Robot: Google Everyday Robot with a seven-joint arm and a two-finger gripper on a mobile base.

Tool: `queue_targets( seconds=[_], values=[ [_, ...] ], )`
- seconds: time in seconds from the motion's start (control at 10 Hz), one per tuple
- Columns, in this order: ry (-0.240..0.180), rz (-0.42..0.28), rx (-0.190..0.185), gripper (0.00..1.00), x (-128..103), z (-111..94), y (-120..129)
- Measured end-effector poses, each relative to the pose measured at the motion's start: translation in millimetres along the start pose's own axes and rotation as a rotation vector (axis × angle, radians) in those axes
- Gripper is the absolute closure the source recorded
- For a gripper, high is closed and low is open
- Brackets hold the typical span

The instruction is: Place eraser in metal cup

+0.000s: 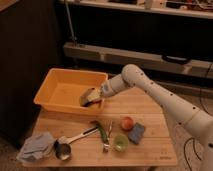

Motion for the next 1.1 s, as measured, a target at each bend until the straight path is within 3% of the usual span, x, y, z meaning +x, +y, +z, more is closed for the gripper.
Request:
queue_targets(
  seconds=[0.2,0.4,0.6,0.8,0.9,1.1],
  values=[
    [0.020,-0.022,0.006,1.00,7,-36,-5],
    [-0.022,-0.048,0.037,1.00,22,-64,-21],
    [-0.055,-0.051,0.139,1.00,33,-77,-40],
    [-0.057,-0.037,0.281,1.00,37,-79,-48],
    [-0.060,-0.036,0.305,1.00,37,-78,-49],
    [-0.056,-0.035,0.303,1.00,37,-80,-48]
  ],
)
